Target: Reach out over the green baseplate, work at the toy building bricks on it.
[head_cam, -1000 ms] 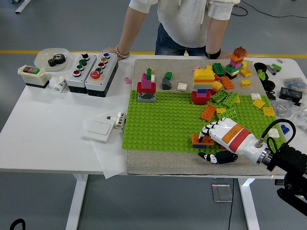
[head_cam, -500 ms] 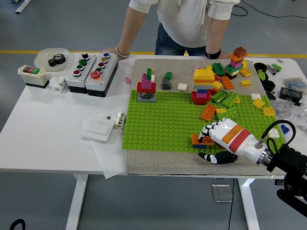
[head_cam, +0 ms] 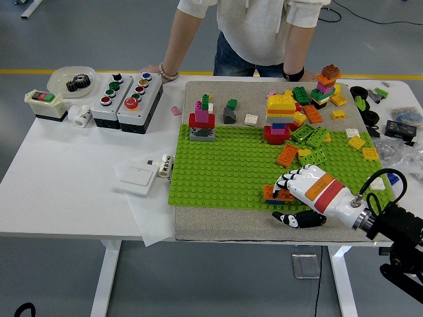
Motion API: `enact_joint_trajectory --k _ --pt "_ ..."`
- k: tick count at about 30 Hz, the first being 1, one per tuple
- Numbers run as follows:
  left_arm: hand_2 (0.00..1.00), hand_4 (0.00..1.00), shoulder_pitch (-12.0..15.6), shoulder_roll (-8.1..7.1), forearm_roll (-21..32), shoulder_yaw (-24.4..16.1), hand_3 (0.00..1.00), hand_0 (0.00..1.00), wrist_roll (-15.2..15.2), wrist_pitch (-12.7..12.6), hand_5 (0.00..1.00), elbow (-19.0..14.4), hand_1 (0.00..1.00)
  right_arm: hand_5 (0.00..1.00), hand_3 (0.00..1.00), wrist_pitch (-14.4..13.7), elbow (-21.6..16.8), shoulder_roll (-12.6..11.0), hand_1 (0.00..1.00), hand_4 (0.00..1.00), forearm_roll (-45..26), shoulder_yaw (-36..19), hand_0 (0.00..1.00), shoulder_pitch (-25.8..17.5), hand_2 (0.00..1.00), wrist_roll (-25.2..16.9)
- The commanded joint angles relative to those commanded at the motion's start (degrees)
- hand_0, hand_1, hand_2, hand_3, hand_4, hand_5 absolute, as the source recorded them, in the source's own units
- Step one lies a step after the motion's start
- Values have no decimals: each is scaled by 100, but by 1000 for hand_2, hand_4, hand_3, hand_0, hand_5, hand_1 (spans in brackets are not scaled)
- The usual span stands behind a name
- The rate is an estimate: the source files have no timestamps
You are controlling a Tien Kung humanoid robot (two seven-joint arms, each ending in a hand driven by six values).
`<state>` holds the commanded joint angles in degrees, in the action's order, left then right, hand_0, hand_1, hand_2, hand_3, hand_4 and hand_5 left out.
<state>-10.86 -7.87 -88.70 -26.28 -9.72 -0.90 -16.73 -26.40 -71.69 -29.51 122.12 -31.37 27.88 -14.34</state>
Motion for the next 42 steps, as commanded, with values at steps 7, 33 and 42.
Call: enact_joint_trajectory --k 7,33,42 --pt "697 671 -19 -7 12 15 614 632 12 9 665 -2 644 500 531 -60 2 37 478 730 46 -49 296 -52 575 3" --pt "695 671 -37 -10 44 43 616 632 33 24 665 -10 644 458 532 -98 51 119 470 712 39 -4 290 -6 567 3" --pt "695 671 -39 -11 37 43 614 632 34 28 665 -10 644 455 532 -96 89 145 470 711 30 23 291 27 569 -1"
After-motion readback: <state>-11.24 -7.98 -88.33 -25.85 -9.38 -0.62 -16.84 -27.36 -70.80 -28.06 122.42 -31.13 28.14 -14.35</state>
